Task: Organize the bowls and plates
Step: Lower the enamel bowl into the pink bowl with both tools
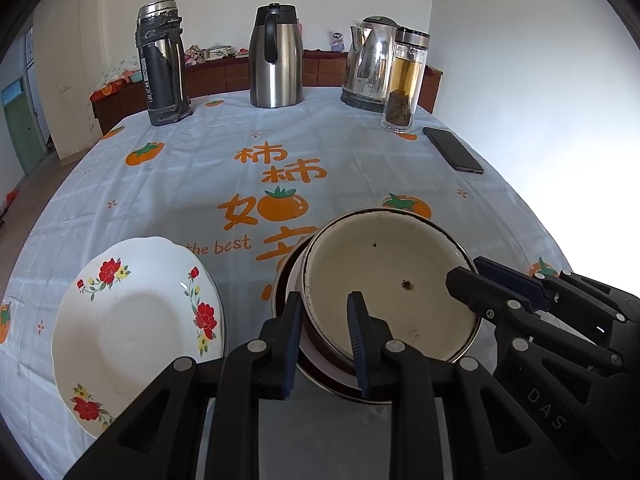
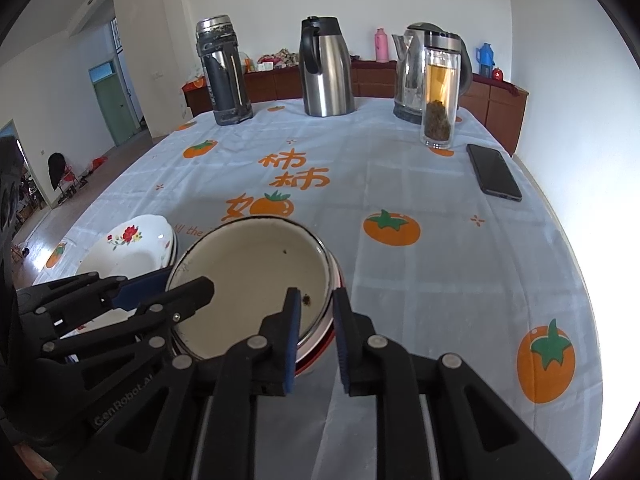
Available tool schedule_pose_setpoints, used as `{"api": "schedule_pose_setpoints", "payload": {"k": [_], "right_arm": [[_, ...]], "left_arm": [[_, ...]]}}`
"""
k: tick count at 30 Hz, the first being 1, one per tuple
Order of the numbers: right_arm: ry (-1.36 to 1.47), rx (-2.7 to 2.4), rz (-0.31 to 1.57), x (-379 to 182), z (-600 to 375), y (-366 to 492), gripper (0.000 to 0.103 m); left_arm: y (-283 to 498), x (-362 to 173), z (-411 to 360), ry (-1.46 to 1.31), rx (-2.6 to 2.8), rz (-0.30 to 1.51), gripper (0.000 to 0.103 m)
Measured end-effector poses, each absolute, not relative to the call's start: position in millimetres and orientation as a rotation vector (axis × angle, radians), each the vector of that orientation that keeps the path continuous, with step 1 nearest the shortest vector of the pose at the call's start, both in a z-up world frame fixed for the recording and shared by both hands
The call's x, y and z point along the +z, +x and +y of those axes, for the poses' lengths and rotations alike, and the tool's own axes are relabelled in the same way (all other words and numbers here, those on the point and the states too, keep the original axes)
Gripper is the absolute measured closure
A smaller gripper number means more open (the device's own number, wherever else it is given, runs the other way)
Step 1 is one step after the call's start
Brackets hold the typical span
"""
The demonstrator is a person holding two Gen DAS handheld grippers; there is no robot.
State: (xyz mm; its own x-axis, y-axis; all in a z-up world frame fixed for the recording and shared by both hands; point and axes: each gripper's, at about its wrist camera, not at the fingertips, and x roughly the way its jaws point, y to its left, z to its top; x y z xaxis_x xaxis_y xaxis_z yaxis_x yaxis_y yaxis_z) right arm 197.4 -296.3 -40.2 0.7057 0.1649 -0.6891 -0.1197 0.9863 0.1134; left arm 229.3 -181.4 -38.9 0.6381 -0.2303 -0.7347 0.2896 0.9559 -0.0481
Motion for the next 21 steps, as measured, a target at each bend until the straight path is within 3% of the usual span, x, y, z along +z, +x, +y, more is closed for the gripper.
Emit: {"api": "schedule_pose_setpoints", "payload": {"k": [7,12,21], "right_arm": [[0.058,0.16,0.769,-39.9,-296.7,196.9,0.085],[0.06,0.164,0.759,-37.9,-296.2,195.7,0.084],[0.06,0.156,0.746,-34.0,-295.3,193.2,0.078]], "left_arm": [[227.6,-38.7,-182.3,0.077,-0.306,0.825,0.071],[227.3,-38.4,-181.3,0.07,-0.303,0.826,0.059],[225.6,-35.6,-178.4,0.058,-0.298,0.824,0.059]]}}
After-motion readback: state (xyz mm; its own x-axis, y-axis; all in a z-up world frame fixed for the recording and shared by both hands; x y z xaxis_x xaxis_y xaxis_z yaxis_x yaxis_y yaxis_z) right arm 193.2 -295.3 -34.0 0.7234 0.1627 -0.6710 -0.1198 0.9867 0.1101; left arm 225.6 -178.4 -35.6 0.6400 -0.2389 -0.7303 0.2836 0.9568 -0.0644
